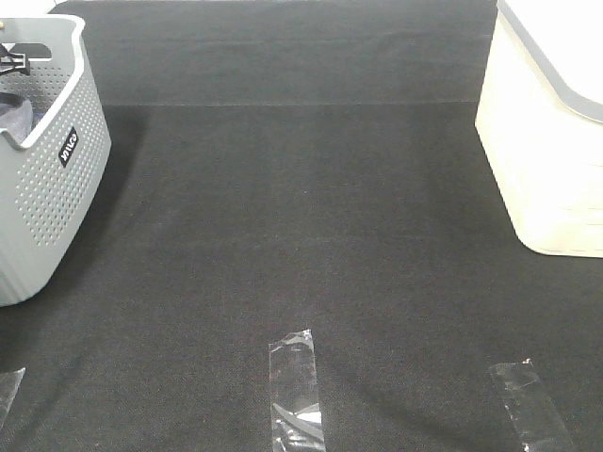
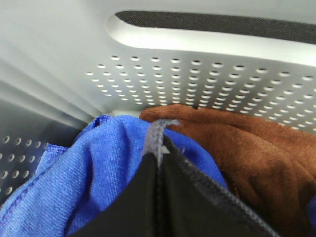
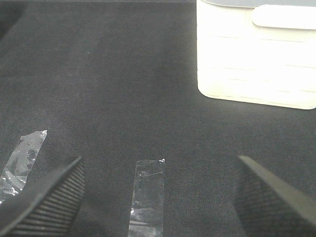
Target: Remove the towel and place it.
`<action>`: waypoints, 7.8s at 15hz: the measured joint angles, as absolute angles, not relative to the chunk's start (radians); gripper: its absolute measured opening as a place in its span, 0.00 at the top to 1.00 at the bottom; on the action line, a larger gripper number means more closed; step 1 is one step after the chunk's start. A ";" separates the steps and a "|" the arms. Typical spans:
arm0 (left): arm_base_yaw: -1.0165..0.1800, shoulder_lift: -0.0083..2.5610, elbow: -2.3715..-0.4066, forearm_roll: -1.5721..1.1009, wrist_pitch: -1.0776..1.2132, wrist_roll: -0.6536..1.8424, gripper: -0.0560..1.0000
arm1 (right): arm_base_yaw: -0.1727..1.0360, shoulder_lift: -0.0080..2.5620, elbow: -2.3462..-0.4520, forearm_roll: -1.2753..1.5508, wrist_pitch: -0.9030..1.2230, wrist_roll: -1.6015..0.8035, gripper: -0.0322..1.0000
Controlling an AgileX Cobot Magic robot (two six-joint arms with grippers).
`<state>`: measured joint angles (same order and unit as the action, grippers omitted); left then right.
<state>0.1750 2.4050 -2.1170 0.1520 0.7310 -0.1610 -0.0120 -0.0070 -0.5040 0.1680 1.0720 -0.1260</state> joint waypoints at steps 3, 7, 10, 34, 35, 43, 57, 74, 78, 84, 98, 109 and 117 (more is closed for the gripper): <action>0.175 2.395 -2.117 0.152 0.731 -0.161 0.67 | -0.012 -0.007 -0.504 0.168 1.072 -0.126 0.23; 0.175 2.374 -2.123 0.152 0.744 -0.161 0.66 | -0.012 -0.007 -0.504 0.168 1.072 -0.126 0.23; 0.175 2.374 -2.123 0.170 0.778 -0.161 0.68 | -0.012 -0.007 -0.504 0.168 1.072 -0.126 0.23; 0.139 2.130 -2.123 0.107 0.851 0.015 0.95 | -0.012 -0.007 -0.504 0.167 1.072 -0.126 0.23; 0.130 2.094 -2.123 0.080 0.851 0.059 0.95 | -0.012 -0.007 -0.504 0.167 1.072 -0.126 0.23; 0.065 1.778 -2.123 -0.382 0.775 0.458 0.95 | -0.012 -0.007 -0.504 0.167 1.072 -0.126 0.23; -0.299 1.667 -2.123 -0.793 1.105 0.800 0.95 | -0.012 0.778 -0.519 1.166 0.804 -1.210 0.23; -0.303 1.667 -2.123 -1.037 1.221 0.856 0.95 | 0.377 1.113 -0.664 1.516 0.586 -1.693 0.29; -0.303 1.667 -2.123 -1.046 1.221 0.856 0.95 | 0.474 1.284 -0.738 1.538 0.560 -1.695 0.27; -0.303 1.667 -2.123 -1.044 1.221 0.856 0.95 | 0.475 1.425 -0.793 1.582 0.588 -1.695 0.32; -0.303 1.708 -2.123 -0.398 1.196 0.450 0.95 | 0.475 1.399 -0.899 1.094 0.568 -0.978 0.97; -0.311 1.944 -2.117 -0.306 0.498 0.268 0.95 | 0.475 1.642 -1.667 -0.190 0.858 0.014 0.97; -0.312 1.938 -2.117 -0.298 -0.286 0.268 0.95 | 0.475 1.833 -2.412 -0.418 0.793 0.017 0.97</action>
